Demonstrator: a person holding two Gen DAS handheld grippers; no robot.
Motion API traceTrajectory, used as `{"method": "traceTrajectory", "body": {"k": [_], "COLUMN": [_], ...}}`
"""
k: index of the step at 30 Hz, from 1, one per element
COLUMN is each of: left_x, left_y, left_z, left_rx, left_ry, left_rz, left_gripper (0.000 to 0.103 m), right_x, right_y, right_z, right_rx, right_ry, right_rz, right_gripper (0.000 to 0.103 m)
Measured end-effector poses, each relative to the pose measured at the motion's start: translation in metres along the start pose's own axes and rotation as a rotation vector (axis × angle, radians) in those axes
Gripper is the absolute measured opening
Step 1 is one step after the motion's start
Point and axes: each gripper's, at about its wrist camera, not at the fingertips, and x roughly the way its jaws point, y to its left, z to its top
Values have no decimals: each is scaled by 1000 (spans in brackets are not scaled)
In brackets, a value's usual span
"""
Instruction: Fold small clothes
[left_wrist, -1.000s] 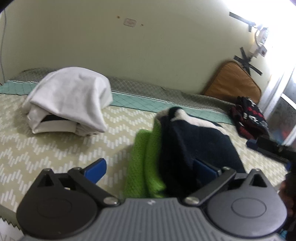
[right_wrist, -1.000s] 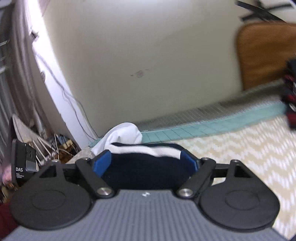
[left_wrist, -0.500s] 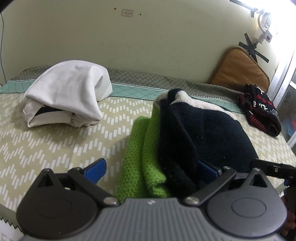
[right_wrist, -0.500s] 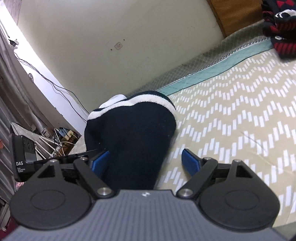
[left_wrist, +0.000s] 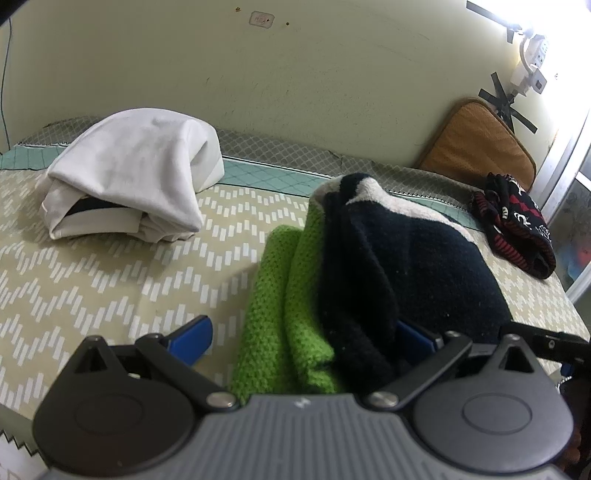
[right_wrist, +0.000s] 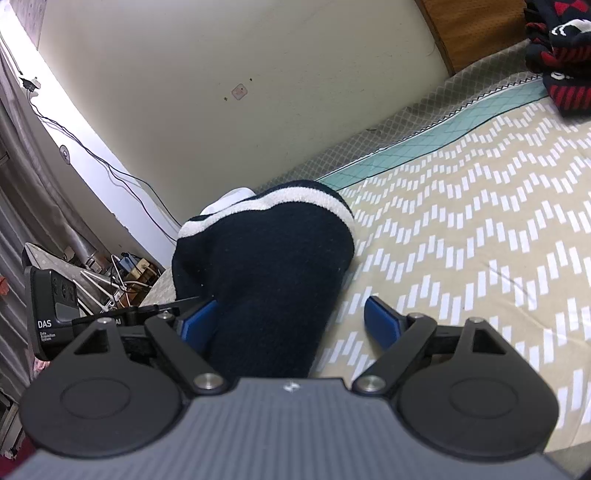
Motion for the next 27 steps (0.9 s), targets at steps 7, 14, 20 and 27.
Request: {"method": "traceTrajectory", "body": {"k": [7, 14, 20, 27], "left_x": [0, 0, -2, -2], "left_y": [3, 8, 6, 6], "left_z": [-2, -7, -13, -14], "left_rx": [-10, -36, 0, 2], "left_ry": [-1, -7, -35, -51], "left_rz": [-14, -44, -47, -57], "left_gripper": [103, 103, 103, 103], "right_x": [0, 1, 2, 3], "right_y": [0, 0, -1, -2], "right_z": [0, 1, 1, 2], "right_rx": [-8, -14, -20, -31], "right_ry": [4, 6, 8, 13], "right_rz": [1, 1, 2, 9], "right_gripper": [89, 89, 90, 90]}}
